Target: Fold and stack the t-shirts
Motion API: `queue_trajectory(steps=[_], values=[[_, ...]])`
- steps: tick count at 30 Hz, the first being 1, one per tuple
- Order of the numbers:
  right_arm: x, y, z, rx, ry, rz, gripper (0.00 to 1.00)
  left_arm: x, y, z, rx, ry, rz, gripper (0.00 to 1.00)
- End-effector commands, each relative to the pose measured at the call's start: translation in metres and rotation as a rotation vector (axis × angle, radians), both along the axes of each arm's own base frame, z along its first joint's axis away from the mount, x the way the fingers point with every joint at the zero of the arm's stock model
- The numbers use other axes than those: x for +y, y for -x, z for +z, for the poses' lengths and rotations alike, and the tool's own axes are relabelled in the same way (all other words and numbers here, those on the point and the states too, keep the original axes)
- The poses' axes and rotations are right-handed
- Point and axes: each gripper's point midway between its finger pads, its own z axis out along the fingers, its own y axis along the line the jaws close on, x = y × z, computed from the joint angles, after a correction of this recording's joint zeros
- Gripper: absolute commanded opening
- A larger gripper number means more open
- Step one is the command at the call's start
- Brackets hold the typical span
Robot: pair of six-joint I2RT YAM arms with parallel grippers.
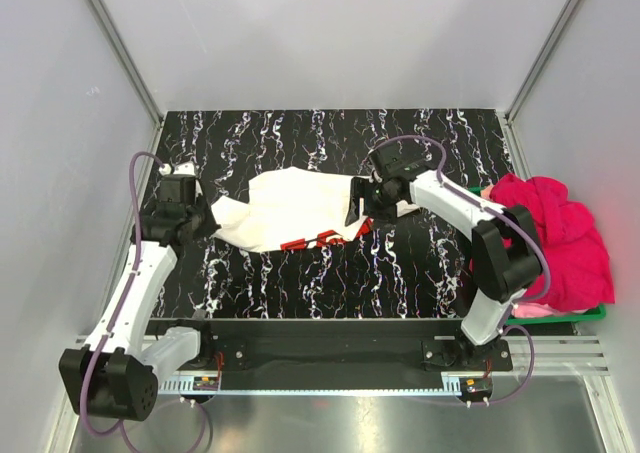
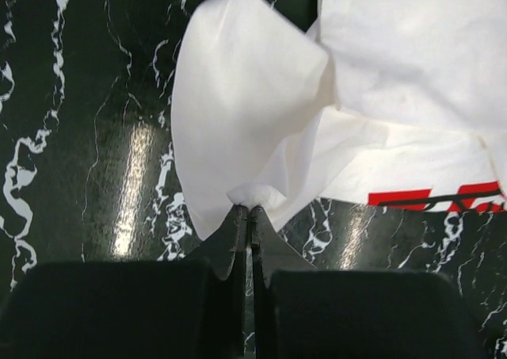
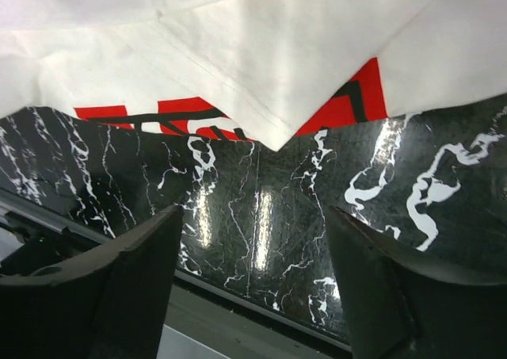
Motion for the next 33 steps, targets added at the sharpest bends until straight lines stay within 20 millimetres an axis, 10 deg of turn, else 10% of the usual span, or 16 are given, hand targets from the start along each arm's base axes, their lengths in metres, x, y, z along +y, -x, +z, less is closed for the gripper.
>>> queue_trajectory(steps=[1,17,33], values=[[0.005,-0.010,-0.012,-0.013,0.009,-0.026,0.75,-0.001,-0.001,0.009,-0.049,-0.002,-0.025,0.00],[0.029,-0.013,-0.064,0.063,0.036,-0.010,0.52,-0.002,-0.002,0.009,-0.055,0.006,-0.028,0.00],[0.033,-0.020,-0.067,0.076,0.048,-0.002,0.27,-0.002,-0.001,0.009,-0.058,0.007,-0.029,0.00]])
